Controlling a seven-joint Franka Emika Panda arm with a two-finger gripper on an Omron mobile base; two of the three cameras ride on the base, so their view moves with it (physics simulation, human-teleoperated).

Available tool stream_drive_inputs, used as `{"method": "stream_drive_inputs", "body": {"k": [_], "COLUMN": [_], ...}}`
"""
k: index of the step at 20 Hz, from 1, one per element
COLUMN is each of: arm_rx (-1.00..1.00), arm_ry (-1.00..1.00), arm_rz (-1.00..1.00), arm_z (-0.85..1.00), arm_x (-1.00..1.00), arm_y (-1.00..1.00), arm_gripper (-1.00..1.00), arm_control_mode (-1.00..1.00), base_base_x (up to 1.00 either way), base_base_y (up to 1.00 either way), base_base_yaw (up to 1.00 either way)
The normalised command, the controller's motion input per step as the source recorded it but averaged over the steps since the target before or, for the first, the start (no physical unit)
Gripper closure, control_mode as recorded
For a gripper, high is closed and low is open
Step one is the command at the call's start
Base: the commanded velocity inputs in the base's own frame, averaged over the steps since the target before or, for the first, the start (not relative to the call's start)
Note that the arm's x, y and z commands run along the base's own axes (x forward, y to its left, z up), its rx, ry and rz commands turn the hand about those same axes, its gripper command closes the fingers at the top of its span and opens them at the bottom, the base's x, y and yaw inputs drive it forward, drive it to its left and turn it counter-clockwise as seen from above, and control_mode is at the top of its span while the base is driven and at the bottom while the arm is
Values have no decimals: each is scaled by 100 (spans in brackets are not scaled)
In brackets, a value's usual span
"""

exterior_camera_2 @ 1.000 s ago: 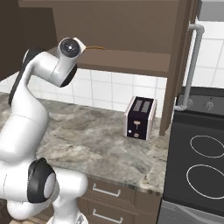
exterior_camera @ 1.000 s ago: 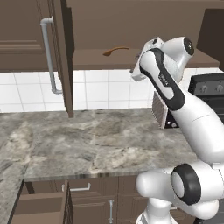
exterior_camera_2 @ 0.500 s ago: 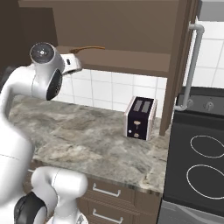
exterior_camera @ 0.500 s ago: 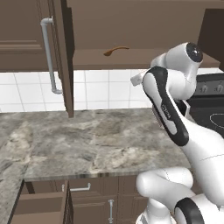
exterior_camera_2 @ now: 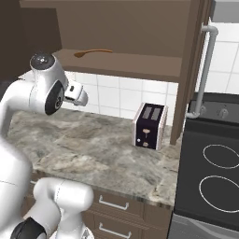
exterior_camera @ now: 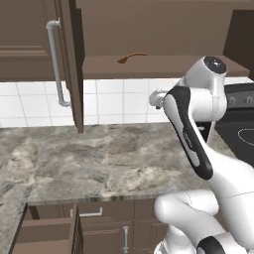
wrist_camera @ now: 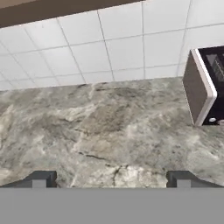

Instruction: Organize the utensils by type. Pick up the wooden spoons from the counter and place them in the open cabinet. Then pick up the metallic utensils from the counter and place them in the open drawer.

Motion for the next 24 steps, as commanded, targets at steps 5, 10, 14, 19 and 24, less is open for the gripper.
{"method": "stream_drive_inputs", "body": {"k": [5,10,14,19,24], "arm_rx": [47,20,-21,-36,-8], "arm_ry": [19,2,3,5,12], "arm_rz": [-14,0,-1,-3,-3], "arm_z": [-86,-95,-67,-52,-43], "arm_x": [-14,-19,-11,-10,-3], "arm_y": [-20,10,31,9,-8], "arm_gripper": [-100,-100,-100,-100,-100], "arm_control_mode": [-100,-100,-100,-100,-100], "base_base_x": [0,0,0,0,0], "base_base_y": [0,0,0,0,0], "base_base_yaw": [0,0,0,0,0]}}
